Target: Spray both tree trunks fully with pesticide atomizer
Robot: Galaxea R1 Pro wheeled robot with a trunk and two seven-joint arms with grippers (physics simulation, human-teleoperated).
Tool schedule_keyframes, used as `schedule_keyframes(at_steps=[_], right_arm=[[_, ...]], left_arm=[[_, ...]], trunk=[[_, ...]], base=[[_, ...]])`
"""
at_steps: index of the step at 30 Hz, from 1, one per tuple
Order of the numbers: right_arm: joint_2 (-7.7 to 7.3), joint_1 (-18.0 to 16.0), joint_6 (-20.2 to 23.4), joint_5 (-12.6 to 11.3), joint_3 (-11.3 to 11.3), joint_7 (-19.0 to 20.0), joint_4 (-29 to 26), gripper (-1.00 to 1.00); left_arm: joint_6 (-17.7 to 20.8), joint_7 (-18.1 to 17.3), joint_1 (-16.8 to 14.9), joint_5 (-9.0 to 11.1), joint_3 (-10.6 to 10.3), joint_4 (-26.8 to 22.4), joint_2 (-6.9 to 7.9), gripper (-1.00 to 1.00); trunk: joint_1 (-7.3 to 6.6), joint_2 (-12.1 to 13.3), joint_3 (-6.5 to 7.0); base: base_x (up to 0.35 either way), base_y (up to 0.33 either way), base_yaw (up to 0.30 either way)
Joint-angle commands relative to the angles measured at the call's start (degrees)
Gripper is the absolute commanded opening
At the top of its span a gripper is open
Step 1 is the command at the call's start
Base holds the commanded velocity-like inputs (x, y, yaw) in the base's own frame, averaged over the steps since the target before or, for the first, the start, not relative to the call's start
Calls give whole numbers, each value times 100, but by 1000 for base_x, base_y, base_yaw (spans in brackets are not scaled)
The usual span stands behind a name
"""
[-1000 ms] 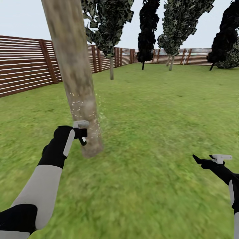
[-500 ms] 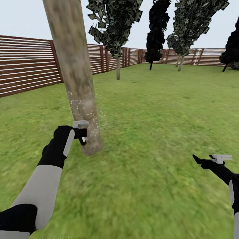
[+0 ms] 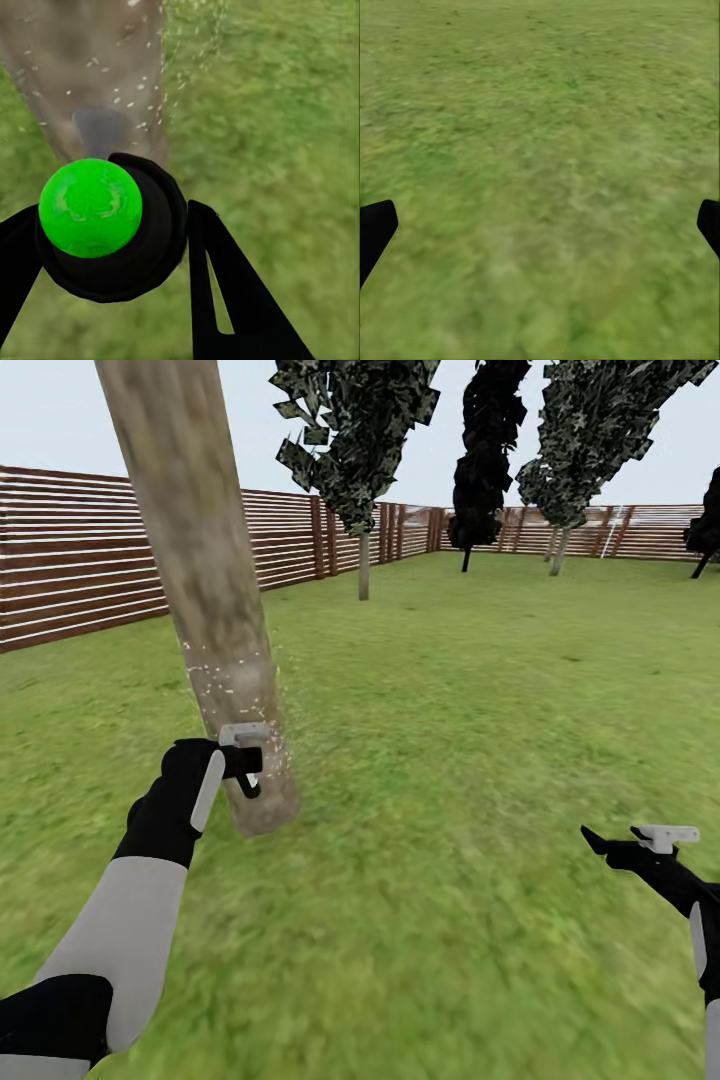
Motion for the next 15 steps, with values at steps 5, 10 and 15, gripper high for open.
schedule_keyframes(at_steps=[5,10,15], right_arm=[[-2,0,-4,0,1,0,0,100],[-3,0,-6,0,4,0,0,100],[-1,0,-7,0,8,-4,0,100]], left_arm=[[0,0,0,2,0,0,0,-100],[0,0,0,4,0,0,0,-100],[0,0,1,5,0,0,0,-100]], trunk=[[0,0,0],[0,0,0],[0,0,0]], base=[[182,-240,274],[157,-244,204],[10,-272,6]])
